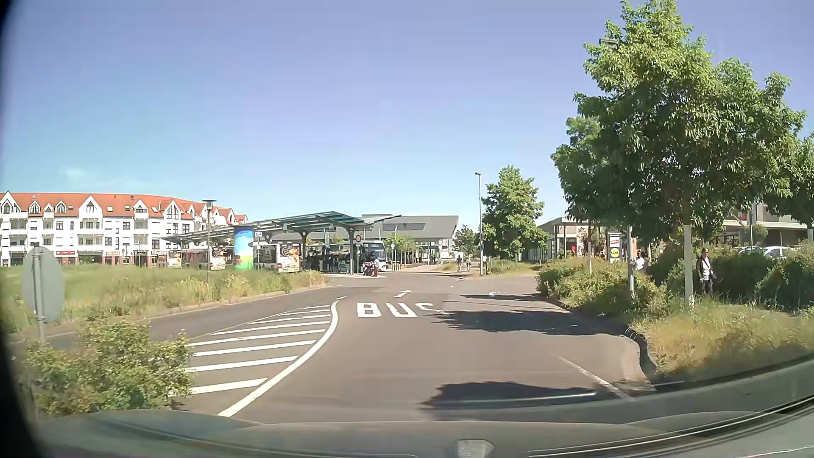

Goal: Follow the waypoints while adhering to traffic rules and regulations

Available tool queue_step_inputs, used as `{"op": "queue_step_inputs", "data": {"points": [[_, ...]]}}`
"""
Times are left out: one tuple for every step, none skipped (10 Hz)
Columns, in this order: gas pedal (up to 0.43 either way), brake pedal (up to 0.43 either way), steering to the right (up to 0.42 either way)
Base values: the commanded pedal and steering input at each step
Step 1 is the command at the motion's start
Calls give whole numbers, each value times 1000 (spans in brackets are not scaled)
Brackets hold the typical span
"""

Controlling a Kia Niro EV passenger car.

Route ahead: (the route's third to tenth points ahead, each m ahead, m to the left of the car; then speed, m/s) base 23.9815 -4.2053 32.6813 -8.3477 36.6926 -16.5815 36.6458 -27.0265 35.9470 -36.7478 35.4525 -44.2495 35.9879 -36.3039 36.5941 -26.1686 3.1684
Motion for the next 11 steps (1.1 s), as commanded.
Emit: {"op": "queue_step_inputs", "data": {"points": [[0,30,50],[0,30,50],[0,30,52],[0,30,57],[0,30,69],[0,30,78],[0,30,89],[0,30,94],[8,30,96],[67,30,95],[87,30,95]]}}
